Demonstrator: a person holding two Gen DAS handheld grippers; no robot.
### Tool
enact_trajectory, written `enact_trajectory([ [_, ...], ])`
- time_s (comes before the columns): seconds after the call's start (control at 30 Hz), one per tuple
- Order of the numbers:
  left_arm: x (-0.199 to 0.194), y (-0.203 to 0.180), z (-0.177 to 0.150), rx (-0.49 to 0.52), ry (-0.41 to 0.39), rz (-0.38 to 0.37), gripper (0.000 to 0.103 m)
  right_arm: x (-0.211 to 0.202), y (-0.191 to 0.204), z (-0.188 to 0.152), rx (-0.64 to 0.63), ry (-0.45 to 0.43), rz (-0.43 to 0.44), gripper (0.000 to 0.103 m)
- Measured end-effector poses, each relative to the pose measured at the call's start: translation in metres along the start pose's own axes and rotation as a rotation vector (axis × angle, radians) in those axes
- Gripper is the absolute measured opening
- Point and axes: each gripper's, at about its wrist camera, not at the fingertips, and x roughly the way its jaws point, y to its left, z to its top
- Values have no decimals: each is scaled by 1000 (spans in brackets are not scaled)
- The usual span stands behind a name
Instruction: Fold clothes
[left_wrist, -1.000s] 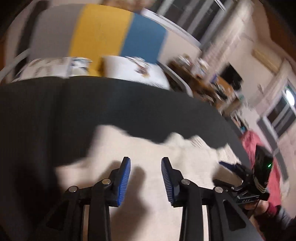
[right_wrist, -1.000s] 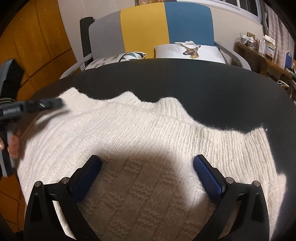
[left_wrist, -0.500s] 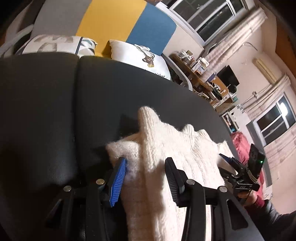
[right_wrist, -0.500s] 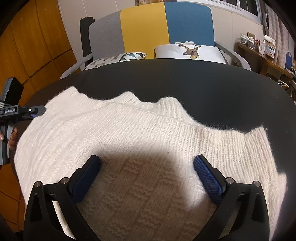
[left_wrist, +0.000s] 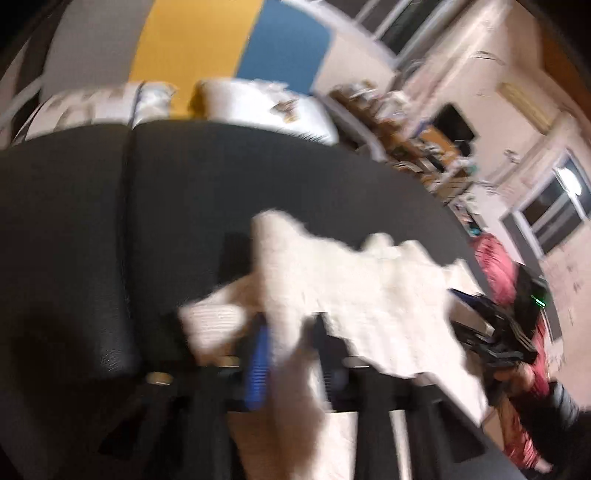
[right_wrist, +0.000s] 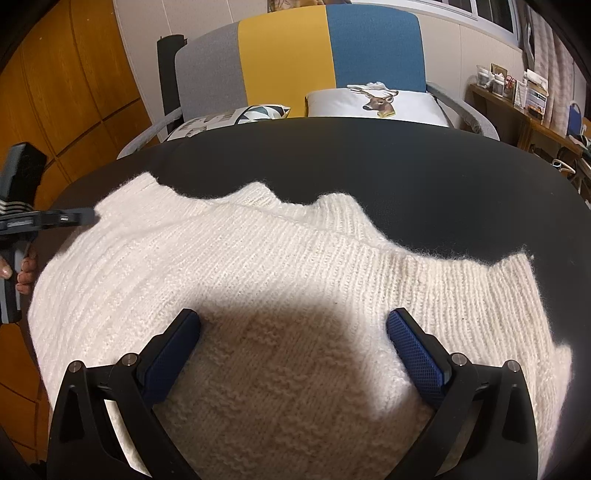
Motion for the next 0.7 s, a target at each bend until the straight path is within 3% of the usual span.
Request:
enact_trajectory([
  [0.2,-35,-7,-23,-31,-139,-23,6,-4,7,8,14,42,-35,103],
  [0.27,-48,-2,-33,-77,-174,-18,6,-15,10,16,39,9,-12,103],
  [0.37,-44,12,-44,-128,-135,45,6,-25,15,24,39,-35,11,103],
  [0.4,-37,18,-48,-152,-103,68,9,-21,17,24,26,-21,1,103],
  [0.47,-42,21,-49,-173,-134,77,13,-11,17,18,17,-6,-5,103],
  [0.53,-55,16,-44,-173,-170,113,23,-2,15,11,11,7,-8,103],
  [0.6,-73,2,-35,-111,-245,150,26,5,14,5,12,15,-5,103],
  [0.63,-78,-6,-28,-73,-264,126,30,5,13,5,14,14,-1,103],
  [0.7,-75,-28,-12,41,-227,41,33,5,14,4,11,10,-2,103],
])
